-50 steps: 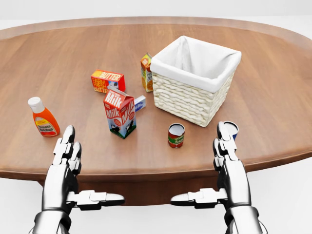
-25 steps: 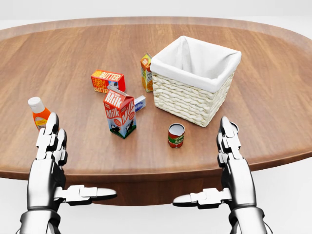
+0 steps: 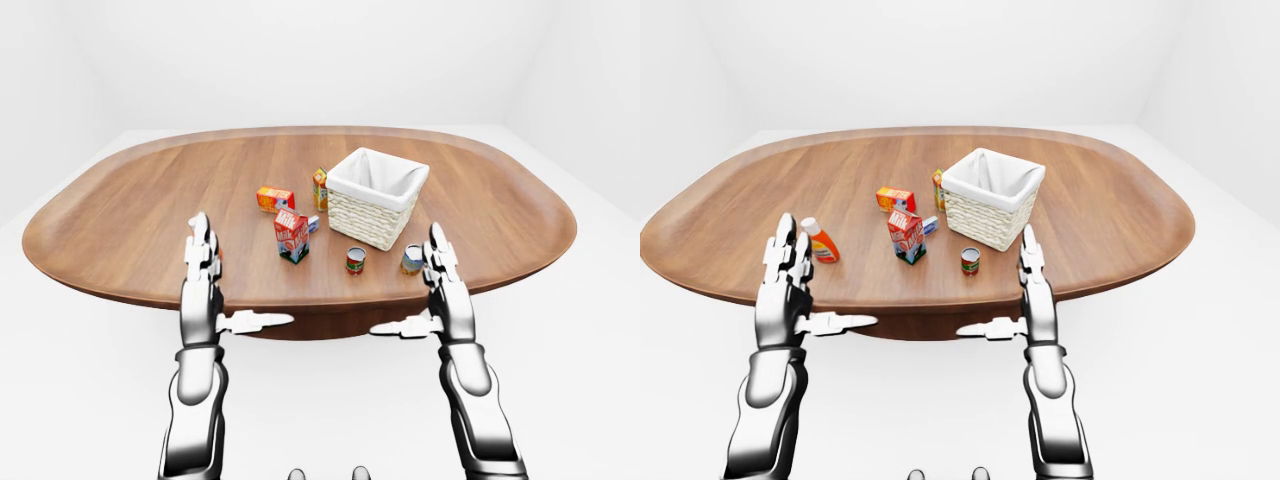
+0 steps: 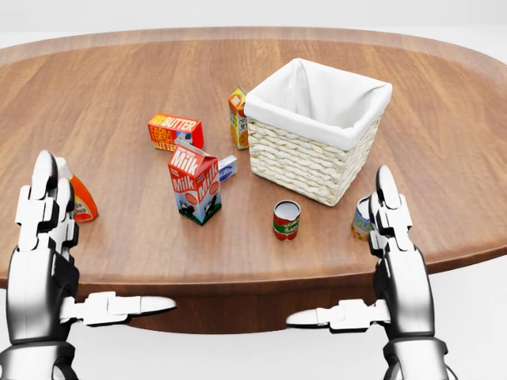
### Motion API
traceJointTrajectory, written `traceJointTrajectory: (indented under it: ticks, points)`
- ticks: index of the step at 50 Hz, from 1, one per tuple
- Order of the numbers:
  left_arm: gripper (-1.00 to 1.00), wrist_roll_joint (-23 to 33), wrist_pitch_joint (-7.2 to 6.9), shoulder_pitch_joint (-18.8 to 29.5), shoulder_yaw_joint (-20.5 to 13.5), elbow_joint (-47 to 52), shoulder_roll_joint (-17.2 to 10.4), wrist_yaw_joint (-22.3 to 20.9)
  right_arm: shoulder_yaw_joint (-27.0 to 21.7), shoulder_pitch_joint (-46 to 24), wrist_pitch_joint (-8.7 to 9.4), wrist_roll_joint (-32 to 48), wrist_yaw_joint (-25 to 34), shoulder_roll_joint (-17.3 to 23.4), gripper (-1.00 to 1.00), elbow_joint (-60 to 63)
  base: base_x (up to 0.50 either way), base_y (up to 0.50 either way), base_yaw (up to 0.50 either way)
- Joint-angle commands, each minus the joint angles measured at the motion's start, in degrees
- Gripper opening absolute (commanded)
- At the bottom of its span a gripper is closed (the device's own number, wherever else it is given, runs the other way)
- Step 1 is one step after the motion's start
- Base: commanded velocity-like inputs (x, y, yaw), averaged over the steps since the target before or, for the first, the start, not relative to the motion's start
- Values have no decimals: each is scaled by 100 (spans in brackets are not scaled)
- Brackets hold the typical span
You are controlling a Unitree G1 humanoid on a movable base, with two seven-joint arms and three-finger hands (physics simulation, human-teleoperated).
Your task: Pick up the alphabet soup, and put it in the basket.
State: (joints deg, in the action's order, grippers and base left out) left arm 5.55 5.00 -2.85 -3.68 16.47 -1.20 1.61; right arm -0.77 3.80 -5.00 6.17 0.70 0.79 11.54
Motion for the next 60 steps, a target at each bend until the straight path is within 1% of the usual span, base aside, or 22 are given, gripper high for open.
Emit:
traceJointTrajectory:
  ticks: [1, 5, 8, 21, 28, 29, 32, 60]
  points:
    - [100, 32, 0, -17, -147, 525, -20, 0, -110, 14, 0, 10, -15, 9, 100, 502, 0, 0, 0]
    - [100, 19, 0, -32, -154, 623, -3, 2, -192, -28, 0, -91, -11, 17, 100, 600, 0, 0, 0]
    - [100, -21, 0, -48, -182, 767, -5, -15, -187, -9, 0, -100, -16, 10, 100, 650, 0, 0, 0]
    - [100, -125, 0, -15, -254, 779, -15, -24, -135, 63, 0, -153, 75, 4, 100, 739, 0, 0, 0]
    - [100, -127, -2, -5, -260, 790, -17, -20, -142, 56, 0, -150, 90, 8, 100, 759, 0, -23, 0]
    - [100, -145, -38, -11, -259, 816, -12, -23, -125, 70, 0, -123, 89, 5, 100, 716, 0, -27, 0]
    - [100, -142, 0, -9, -257, 768, -15, -24, -106, 72, 0, -89, 91, 5, 100, 672, 0, -27, 0]
    - [100, -112, 0, -15, -238, 602, -18, -20, -83, 94, 0, 15, 99, 9, 100, 582, 0, -27, 0]
